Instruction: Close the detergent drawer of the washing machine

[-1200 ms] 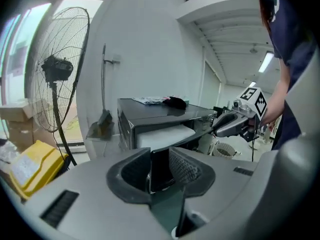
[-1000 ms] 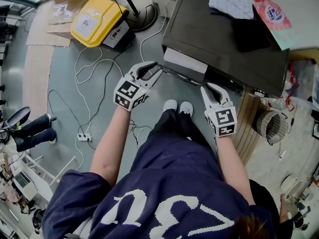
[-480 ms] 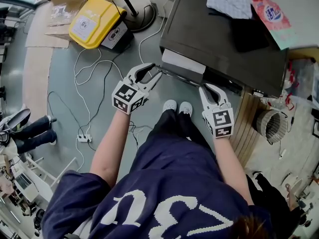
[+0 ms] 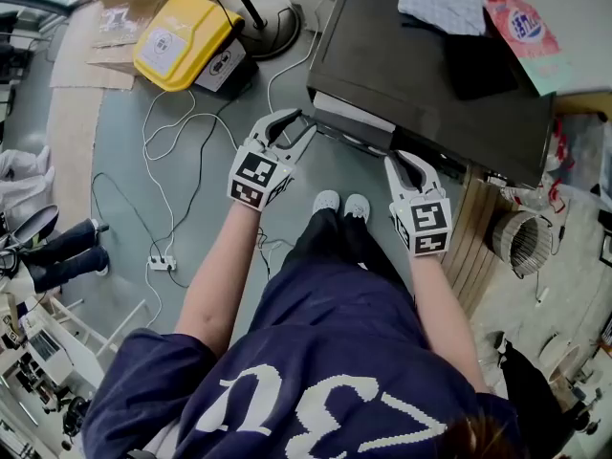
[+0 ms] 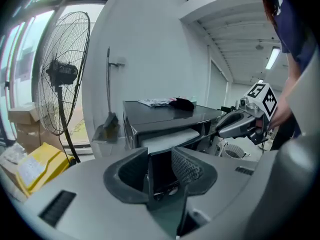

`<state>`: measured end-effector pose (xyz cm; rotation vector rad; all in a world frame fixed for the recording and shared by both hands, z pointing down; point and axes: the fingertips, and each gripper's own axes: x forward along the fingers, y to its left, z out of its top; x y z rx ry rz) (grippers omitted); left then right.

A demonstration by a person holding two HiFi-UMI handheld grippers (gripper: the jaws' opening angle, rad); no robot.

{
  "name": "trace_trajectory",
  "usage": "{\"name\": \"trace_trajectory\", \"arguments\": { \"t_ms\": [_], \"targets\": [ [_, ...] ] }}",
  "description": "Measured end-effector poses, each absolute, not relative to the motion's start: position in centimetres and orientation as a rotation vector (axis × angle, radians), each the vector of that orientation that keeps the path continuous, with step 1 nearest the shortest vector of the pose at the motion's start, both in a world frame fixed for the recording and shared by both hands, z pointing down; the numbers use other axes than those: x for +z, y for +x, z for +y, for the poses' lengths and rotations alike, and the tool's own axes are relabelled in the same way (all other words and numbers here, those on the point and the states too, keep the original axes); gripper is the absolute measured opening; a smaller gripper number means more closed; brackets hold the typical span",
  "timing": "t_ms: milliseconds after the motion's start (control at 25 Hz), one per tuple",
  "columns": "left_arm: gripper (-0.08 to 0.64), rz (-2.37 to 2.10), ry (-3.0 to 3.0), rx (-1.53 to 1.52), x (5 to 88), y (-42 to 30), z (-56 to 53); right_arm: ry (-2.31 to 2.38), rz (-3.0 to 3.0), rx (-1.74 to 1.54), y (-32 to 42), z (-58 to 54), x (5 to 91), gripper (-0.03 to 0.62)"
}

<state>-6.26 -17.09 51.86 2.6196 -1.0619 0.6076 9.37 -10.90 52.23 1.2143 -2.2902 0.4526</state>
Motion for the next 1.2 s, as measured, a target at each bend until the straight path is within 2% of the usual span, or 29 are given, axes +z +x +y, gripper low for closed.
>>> {"name": "trace_trajectory", "arguments": {
  "t_ms": [1200],
  "targets": [
    [0.163,-1.15,2.58,0.596,52.1,-5.7,-20.1,1.361,-2.254,0.522,10.1,-13.8,52.4,0.075]
  ]
}}
